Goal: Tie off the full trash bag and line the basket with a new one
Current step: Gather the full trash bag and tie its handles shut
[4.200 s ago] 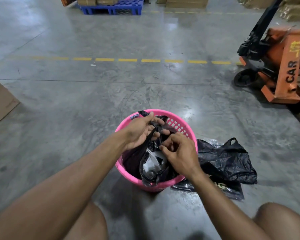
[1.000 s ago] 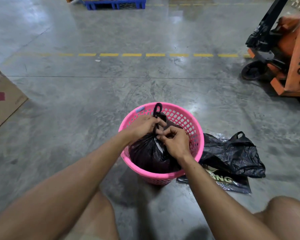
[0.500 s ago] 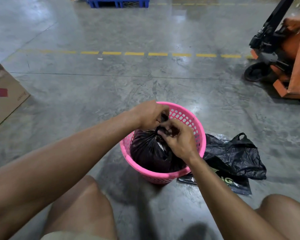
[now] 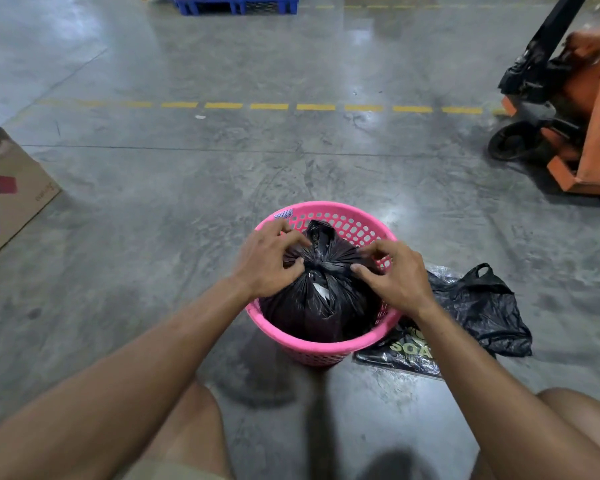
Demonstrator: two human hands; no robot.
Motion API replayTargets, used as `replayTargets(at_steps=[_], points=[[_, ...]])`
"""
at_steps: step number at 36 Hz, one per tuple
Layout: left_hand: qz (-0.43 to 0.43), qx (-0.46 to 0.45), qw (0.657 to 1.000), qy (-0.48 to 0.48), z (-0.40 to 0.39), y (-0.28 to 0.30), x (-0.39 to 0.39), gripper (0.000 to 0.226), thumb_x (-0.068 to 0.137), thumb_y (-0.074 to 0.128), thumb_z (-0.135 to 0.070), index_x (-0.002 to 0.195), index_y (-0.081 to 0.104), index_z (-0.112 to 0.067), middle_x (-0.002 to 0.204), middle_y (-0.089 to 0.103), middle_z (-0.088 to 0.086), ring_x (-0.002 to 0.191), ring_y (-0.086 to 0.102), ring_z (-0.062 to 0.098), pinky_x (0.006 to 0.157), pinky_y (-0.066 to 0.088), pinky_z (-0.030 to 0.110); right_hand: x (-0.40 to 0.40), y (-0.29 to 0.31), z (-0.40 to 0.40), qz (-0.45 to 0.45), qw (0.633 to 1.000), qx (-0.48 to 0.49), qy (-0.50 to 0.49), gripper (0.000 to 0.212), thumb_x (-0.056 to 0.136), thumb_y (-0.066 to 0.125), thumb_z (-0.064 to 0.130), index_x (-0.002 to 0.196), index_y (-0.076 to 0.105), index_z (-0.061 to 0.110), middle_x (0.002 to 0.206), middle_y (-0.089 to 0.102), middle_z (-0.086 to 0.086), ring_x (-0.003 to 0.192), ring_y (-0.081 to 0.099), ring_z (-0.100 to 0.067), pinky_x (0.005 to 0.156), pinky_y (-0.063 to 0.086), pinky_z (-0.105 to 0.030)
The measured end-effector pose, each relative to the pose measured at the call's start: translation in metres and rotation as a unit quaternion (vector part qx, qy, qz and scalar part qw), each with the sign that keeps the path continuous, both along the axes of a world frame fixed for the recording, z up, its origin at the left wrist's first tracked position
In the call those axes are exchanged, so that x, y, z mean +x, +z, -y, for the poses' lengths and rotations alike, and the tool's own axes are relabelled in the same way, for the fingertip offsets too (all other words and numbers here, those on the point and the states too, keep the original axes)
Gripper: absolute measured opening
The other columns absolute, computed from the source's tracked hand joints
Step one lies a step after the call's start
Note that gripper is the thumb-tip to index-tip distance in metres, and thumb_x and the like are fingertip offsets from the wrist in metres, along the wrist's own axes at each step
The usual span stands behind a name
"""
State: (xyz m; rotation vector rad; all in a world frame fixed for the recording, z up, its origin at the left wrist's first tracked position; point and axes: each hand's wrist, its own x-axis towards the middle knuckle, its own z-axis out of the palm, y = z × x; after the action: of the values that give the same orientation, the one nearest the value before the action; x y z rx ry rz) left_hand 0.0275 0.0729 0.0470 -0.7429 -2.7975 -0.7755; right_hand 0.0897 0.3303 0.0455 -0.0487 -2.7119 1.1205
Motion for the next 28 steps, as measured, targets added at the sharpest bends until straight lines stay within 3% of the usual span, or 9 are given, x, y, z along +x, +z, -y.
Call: replayTargets(at_steps=[4,8,11,14,19,24,28], points=[[-0.028,-0.101,0.994,-0.010,-0.015,0.000,0.012,0.039,0.070,0.062,-0.054,0.106,0.067,-0.040,0.111,0.050,-0.008,0.105,0.046,0.017,0.095,0.037,0.041,-0.008,-0.003,-0.022,-0.018,0.995,0.000,-0.097,0.034,0.088,0.068,0.042,0.115,0.068,0.020,0.112,0.063,-0.002,0.096,0.065,-0.019,0.084,0.053,-0.035],[-0.003,-0.189,0.981,-0.030,-0.033,-0.005,0.009,0.042,0.077,0.059,-0.059,0.111,0.066,-0.035,0.112,0.054,-0.005,0.110,0.047,0.021,0.094,0.035,0.042,-0.015,-0.006,-0.037,0.091,0.984,0.042,-0.147,0.046,0.097,0.058,0.044,0.135,0.052,0.018,0.125,0.058,-0.009,0.096,0.059,-0.019,0.078,0.048,-0.035],[0.001,-0.259,0.966,-0.018,-0.047,-0.005,0.006,0.036,0.082,0.060,-0.051,0.112,0.064,-0.030,0.115,0.057,-0.003,0.117,0.046,0.023,0.098,0.036,0.046,-0.023,-0.014,-0.039,0.173,0.980,0.044,-0.089,0.048,0.102,0.050,0.045,0.138,0.046,0.014,0.115,0.064,-0.010,0.080,0.059,-0.021,0.064,0.044,-0.029],[-0.008,-0.314,0.949,-0.012,-0.053,-0.005,0.004,0.028,0.089,0.054,-0.036,0.110,0.061,-0.019,0.113,0.059,0.005,0.114,0.049,0.029,0.095,0.035,0.045,-0.031,-0.016,-0.037,0.170,0.981,0.066,-0.074,0.037,0.104,0.043,0.042,0.127,0.046,0.013,0.104,0.069,-0.011,0.065,0.059,-0.019,0.056,0.043,-0.030],[-0.022,-0.318,0.948,-0.006,-0.055,-0.002,0.002,0.016,0.093,0.047,-0.015,0.102,0.057,-0.007,0.106,0.057,0.018,0.100,0.048,0.036,0.084,0.034,0.045,-0.038,-0.014,-0.044,0.155,0.982,0.087,-0.059,0.030,0.107,0.041,0.032,0.125,0.048,0.009,0.095,0.063,-0.012,0.057,0.047,-0.017,0.047,0.027,-0.026],[-0.038,-0.276,0.961,0.002,-0.054,0.018,-0.004,0.016,0.089,0.050,-0.019,0.100,0.057,-0.012,0.107,0.053,0.015,0.098,0.049,0.035,0.084,0.043,0.051,-0.040,-0.030,-0.048,0.146,0.985,0.069,-0.066,0.022,0.106,0.041,0.030,0.117,0.047,0.012,0.091,0.063,-0.013,0.069,0.058,-0.031,0.056,0.042,-0.034],[-0.048,-0.118,0.988,0.090,-0.057,0.054,-0.002,0.025,0.088,0.044,-0.024,0.109,0.056,-0.018,0.113,0.047,0.007,0.103,0.045,0.028,0.090,0.043,0.046,-0.045,-0.039,-0.058,0.156,0.985,0.036,-0.058,0.019,0.102,0.042,0.035,0.111,0.047,0.018,0.090,0.070,-0.022,0.079,0.066,-0.039,0.075,0.056,-0.047]])
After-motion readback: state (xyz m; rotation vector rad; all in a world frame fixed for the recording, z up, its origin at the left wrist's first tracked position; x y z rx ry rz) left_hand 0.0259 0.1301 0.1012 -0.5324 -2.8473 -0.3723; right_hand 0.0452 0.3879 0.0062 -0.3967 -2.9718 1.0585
